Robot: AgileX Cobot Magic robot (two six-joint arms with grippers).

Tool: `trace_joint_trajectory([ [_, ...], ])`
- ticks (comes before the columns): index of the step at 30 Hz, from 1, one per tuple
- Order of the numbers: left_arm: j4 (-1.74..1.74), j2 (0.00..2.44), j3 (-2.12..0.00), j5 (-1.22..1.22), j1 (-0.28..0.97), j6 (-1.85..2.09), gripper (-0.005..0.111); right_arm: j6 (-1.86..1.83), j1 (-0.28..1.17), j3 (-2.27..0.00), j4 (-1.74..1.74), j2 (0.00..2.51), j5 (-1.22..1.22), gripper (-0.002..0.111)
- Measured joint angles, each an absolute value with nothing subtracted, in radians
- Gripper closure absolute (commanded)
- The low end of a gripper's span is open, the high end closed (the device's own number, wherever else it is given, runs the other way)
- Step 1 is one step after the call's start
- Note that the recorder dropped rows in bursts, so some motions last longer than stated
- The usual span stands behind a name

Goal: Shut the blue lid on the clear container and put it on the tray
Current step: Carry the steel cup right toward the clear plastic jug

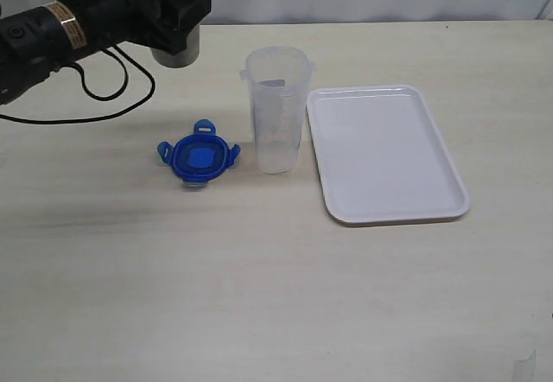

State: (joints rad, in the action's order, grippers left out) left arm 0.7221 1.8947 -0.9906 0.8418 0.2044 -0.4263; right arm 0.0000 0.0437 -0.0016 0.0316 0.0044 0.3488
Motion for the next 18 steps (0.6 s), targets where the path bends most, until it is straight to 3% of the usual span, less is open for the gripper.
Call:
trace_joint_trajectory([
  [18,0.591,1.895,-1.026,0.753,0.359,-0.443,0.107,0.0,0.044,-0.002,0.032,0.004,0.349,0.104],
])
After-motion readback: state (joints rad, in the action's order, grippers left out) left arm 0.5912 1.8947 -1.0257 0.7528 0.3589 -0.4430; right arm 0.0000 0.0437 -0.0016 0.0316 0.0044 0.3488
